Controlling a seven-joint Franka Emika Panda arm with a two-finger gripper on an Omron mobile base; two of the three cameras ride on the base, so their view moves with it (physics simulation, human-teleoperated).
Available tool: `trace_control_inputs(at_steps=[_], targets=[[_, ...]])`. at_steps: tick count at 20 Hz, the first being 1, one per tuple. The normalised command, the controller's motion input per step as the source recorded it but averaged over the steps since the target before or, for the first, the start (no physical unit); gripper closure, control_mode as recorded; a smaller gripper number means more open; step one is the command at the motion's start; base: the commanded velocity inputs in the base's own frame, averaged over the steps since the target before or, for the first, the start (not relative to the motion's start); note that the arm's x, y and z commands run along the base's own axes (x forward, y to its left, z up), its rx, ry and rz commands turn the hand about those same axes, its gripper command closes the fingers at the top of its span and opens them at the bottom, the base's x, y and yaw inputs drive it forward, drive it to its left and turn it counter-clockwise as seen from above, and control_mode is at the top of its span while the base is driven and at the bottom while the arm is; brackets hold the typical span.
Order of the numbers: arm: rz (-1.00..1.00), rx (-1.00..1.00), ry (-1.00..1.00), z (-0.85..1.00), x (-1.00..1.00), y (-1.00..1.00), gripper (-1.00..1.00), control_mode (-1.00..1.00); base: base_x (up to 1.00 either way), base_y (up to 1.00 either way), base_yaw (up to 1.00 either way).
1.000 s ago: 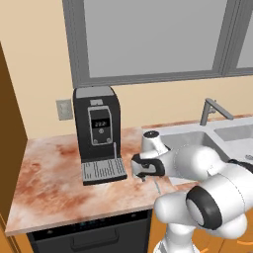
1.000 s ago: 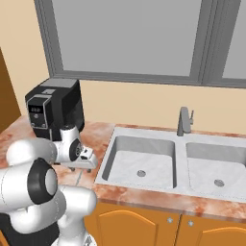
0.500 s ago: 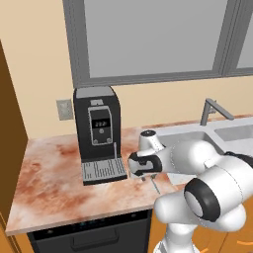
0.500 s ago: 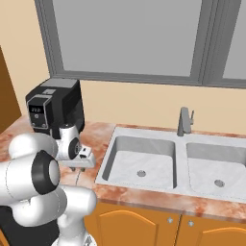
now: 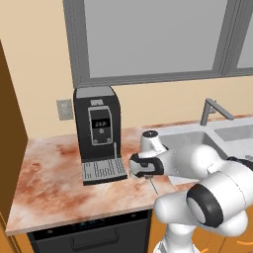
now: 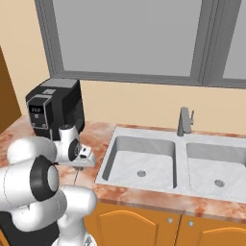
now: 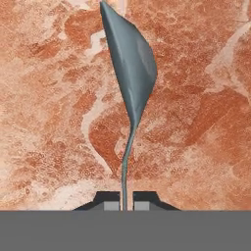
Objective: Take the fork and place it on the left side of the plate. Then take the spoon and place it on the right side of the plate. Make sure they're directly next to the plate.
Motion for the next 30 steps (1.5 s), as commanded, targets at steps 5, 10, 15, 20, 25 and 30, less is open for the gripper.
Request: trace_control_inputs(at_steps=[5,10,15,20,25,30], targets=[[0.00,0.00,-0.20,0.47,-0.18,-0.23,1.00,-1.00,0.00,0.00,0.00],[0.00,0.00,-0.19,0.70,-0.23,-0.21,1.00,-1.00,0.00,0.00,0.00],[0.00,0.00,-0.16,0.82,-0.27,-0.17,1.00,-1.00,0.00,0.00,0.00],[0.00,0.01,-0.12,0.89,-0.27,-0.18,1.00,-1.00,0.00,0.00,0.00],[0.00,0.02,-0.10,0.91,-0.20,-0.18,1.00,-1.00,0.00,0.00,0.00],[0.00,0.06,-0.05,0.76,-0.11,-0.23,1.00,-1.00,0.00,0.00,0.00]])
